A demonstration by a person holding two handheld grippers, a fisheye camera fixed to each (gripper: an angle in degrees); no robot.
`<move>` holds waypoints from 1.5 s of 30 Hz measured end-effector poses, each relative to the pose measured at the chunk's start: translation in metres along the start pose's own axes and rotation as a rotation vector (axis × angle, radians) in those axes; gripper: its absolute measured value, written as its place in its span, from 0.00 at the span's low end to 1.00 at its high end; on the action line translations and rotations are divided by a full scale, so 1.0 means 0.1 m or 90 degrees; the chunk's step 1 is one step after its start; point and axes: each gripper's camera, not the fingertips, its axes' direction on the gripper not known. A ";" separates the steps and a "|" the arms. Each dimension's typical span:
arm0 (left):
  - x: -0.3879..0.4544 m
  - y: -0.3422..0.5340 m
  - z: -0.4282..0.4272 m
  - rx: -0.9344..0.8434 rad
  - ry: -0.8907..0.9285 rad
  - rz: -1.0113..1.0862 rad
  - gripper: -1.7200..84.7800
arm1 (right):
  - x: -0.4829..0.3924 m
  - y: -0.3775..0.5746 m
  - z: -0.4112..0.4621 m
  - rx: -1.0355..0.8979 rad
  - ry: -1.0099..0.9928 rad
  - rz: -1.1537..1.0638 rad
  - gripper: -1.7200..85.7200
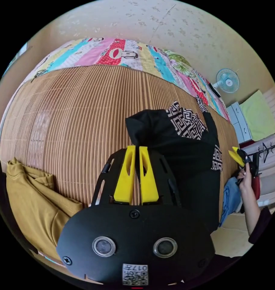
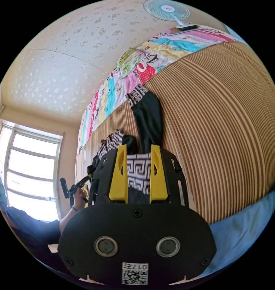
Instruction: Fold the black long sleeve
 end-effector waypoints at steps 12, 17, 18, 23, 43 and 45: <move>-0.93 -0.06 -0.13 0.034 0.173 -0.138 0.02 | -1.62 -1.74 1.69 -0.207 0.279 -0.173 0.16; -1.04 -0.10 -0.22 0.034 0.195 -0.149 0.02 | -1.79 -1.80 1.19 -0.199 0.307 -0.207 0.06; -1.10 -0.10 -0.24 0.032 0.213 -0.166 0.02 | -1.76 -1.79 0.98 -0.178 0.268 -0.196 0.06; -1.22 -0.12 -0.32 0.028 0.243 -0.176 0.02 | -0.61 -1.50 -1.12 0.016 -0.206 -0.027 0.05; -1.17 0.00 -0.92 0.090 0.235 -0.192 0.08 | 0.88 -0.50 -2.13 0.062 0.185 0.154 0.17; -1.11 0.03 -1.03 0.104 0.244 -0.183 0.08 | 0.91 -0.70 -2.03 0.014 0.221 0.108 0.18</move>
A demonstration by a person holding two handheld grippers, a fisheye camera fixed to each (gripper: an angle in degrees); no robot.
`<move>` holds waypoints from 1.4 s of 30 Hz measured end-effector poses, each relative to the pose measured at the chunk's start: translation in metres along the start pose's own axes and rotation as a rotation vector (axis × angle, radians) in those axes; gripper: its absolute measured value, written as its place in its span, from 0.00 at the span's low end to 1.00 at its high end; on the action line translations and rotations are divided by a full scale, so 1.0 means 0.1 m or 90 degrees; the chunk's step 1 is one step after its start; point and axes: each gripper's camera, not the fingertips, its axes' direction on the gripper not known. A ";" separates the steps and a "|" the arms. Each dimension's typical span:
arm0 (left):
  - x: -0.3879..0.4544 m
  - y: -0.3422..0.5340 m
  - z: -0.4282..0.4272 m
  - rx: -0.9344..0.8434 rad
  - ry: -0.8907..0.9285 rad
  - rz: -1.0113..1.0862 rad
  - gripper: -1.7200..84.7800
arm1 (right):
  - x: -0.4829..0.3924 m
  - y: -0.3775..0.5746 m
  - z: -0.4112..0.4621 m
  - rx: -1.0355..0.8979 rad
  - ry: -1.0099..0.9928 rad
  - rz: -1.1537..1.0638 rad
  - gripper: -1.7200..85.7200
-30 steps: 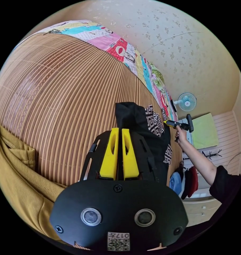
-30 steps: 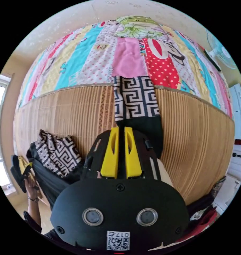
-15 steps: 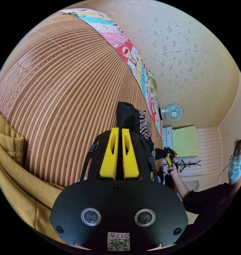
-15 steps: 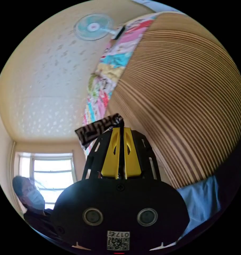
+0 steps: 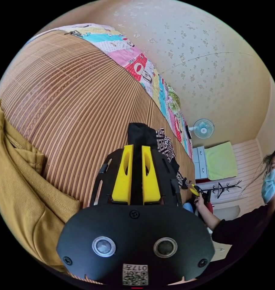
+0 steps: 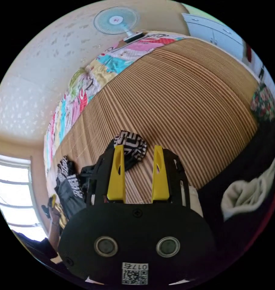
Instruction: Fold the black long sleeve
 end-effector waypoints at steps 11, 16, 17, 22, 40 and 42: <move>0.17 0.19 -0.14 -0.009 0.037 0.026 0.08 | -0.50 -1.01 0.33 -0.217 -0.107 -0.253 0.06; 0.25 0.34 -0.07 -0.002 0.105 0.022 0.08 | 0.28 -0.78 -0.51 0.065 -0.367 0.060 0.05; 0.25 0.36 -0.04 -0.003 0.116 0.019 0.08 | 0.59 -0.56 -0.55 0.108 -0.306 0.200 0.05; 0.41 0.55 0.41 -0.043 0.055 0.043 0.08 | 1.05 -0.32 -0.23 0.091 -0.195 0.272 0.05; 0.32 0.99 -0.11 0.013 0.363 -0.049 0.15 | -3.58 2.04 1.07 0.147 -0.575 -0.250 0.05; 0.09 1.03 -0.07 0.015 0.383 -0.083 0.17 | -3.88 2.29 2.19 -0.056 -0.498 -0.267 0.05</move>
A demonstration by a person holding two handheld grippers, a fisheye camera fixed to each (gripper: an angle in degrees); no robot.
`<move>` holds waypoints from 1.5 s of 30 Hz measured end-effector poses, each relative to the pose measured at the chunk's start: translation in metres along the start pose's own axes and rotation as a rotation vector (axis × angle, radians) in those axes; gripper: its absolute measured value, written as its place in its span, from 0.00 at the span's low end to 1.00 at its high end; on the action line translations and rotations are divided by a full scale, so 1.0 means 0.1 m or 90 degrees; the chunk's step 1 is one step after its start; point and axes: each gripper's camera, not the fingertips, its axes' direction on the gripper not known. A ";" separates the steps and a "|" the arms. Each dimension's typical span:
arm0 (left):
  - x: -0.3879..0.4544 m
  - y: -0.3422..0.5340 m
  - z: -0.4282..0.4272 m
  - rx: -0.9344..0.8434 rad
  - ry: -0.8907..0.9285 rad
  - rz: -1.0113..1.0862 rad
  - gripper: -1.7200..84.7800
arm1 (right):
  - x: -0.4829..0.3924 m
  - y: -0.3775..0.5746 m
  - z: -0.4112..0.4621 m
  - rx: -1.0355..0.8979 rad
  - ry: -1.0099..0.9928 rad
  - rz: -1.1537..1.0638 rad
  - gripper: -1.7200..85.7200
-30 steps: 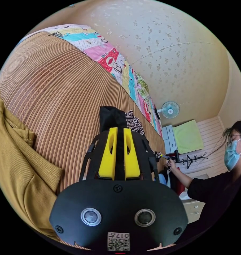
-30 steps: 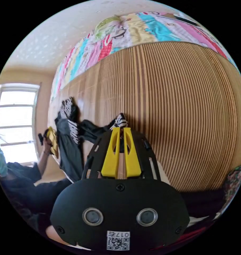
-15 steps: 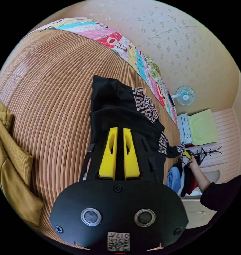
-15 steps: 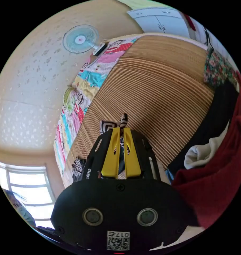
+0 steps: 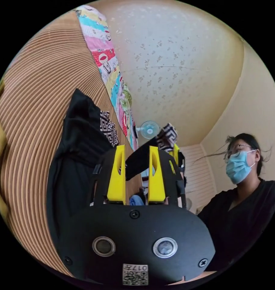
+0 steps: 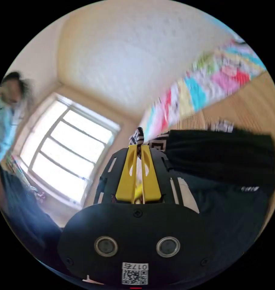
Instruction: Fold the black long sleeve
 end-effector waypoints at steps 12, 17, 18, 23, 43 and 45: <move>0.09 -0.12 0.42 -0.093 -0.294 0.046 0.18 | 0.94 0.84 0.53 -0.291 0.065 0.043 0.08; 0.01 -0.19 0.94 -0.170 -0.454 0.036 0.12 | 1.01 0.92 0.55 -0.394 0.418 -0.017 0.10; -0.02 -0.19 1.05 -0.194 -0.477 0.039 0.09 | 1.08 0.95 0.60 -0.414 0.444 -0.019 0.09; 0.58 -0.12 1.28 -0.225 -0.512 0.120 0.03 | 1.23 1.05 0.86 -0.477 0.491 -0.087 0.07; 0.26 0.34 0.38 -0.173 -0.481 0.020 0.13 | 1.70 1.09 0.62 -0.388 0.464 -0.048 0.04; 0.28 0.60 0.15 -0.164 -0.487 0.003 0.14 | 1.87 1.00 0.45 -0.392 0.403 0.006 0.04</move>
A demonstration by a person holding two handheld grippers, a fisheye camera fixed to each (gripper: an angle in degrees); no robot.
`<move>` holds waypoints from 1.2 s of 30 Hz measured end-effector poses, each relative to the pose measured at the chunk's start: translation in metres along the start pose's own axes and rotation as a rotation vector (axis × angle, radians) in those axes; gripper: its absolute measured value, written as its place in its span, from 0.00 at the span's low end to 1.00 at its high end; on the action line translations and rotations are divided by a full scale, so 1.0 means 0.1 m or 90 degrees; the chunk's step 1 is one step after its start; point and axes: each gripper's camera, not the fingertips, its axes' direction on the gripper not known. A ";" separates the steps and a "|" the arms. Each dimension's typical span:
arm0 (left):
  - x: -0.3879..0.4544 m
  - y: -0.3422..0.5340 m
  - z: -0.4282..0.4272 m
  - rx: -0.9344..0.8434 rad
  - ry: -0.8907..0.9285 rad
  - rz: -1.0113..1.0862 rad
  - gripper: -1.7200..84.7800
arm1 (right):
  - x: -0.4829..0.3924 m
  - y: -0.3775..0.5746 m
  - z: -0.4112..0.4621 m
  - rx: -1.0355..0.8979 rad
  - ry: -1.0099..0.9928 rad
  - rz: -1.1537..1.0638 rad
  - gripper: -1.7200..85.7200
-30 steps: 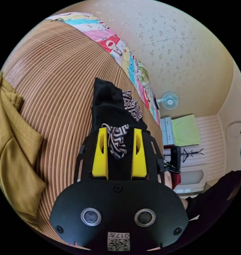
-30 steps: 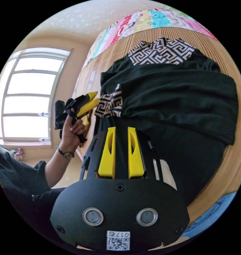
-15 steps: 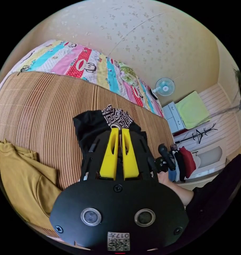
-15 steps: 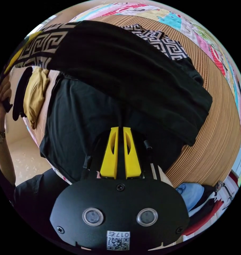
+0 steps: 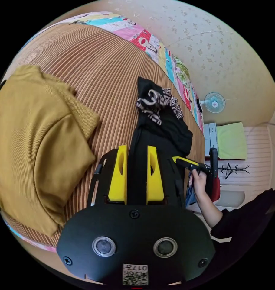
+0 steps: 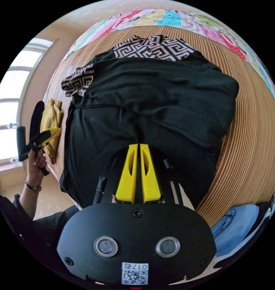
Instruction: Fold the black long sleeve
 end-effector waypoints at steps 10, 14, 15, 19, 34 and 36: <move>-0.08 0.54 -0.17 -0.152 -0.010 0.069 0.15 | 1.14 0.79 -0.83 -0.020 -0.103 0.078 0.08; -0.13 0.83 -0.30 -0.197 -0.014 0.093 0.15 | 1.62 1.77 -0.92 -0.065 -0.104 0.126 0.12; -0.17 0.91 -0.35 -0.209 -0.018 0.089 0.16 | 1.68 1.91 -0.92 -0.074 -0.105 0.135 0.12; -0.22 1.10 -0.44 -0.248 -0.043 0.103 0.16 | 1.99 2.73 -0.86 -0.111 -0.121 0.183 0.14; -0.72 1.33 -1.37 -0.451 0.143 0.094 0.05 | 2.39 4.43 -1.42 -0.127 -0.391 0.259 0.04; -0.88 1.47 -1.57 -0.428 0.315 0.017 0.05 | 2.45 4.76 -1.56 -0.065 -0.548 0.294 0.03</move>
